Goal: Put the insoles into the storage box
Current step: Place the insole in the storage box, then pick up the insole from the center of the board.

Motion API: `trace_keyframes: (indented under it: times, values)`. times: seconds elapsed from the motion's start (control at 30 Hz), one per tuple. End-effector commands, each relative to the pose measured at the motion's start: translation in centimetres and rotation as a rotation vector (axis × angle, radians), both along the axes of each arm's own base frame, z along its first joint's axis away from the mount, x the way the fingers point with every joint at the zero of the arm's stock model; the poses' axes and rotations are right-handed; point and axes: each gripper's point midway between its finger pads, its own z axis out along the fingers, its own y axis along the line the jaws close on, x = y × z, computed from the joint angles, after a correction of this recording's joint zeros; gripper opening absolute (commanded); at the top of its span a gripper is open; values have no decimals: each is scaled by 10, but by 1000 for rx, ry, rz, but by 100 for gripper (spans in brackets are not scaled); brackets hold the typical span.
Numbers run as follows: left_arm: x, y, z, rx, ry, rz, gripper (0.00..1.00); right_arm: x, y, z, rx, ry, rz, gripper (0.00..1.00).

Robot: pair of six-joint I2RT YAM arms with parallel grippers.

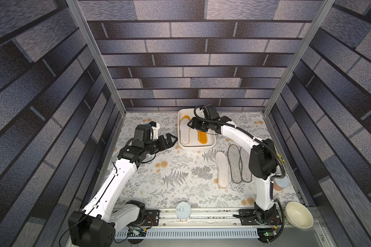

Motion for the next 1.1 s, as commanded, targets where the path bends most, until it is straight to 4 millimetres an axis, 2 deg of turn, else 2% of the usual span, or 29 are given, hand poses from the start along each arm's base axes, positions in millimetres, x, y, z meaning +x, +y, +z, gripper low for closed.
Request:
trace_keyframes:
  times: [0.0, 0.2, 0.27, 0.37, 0.53, 0.57, 0.7, 0.9, 1.07]
  values:
    - [-2, -16, -9, -6, 12, -38, 100, -24, -24, 25, -40, -43, 24, 58]
    - [-11, -50, -24, 7, 38, -125, 100, -78, -64, 47, -69, -82, 18, 60]
    - [-14, -62, -28, 5, 42, -152, 100, -97, -79, 47, -77, -76, 2, 61]
    - [-19, -79, -38, -2, 59, -185, 100, -127, -102, 36, -109, -32, -28, 62]
    - [-26, -102, -56, -15, 94, -229, 100, -171, -137, 6, -142, 56, -101, 62]
    - [-28, -106, -58, -17, 96, -239, 100, -181, -144, -9, -156, 91, -113, 62]
    - [-29, -116, -66, -37, 106, -245, 100, -210, -171, -48, -212, 199, -187, 63]
    - [-29, -127, -72, -79, 141, -261, 100, -240, -199, -98, -285, 324, -285, 63]
    - [-31, -128, -72, -66, 141, -267, 100, -252, -208, -128, -326, 396, -314, 62]
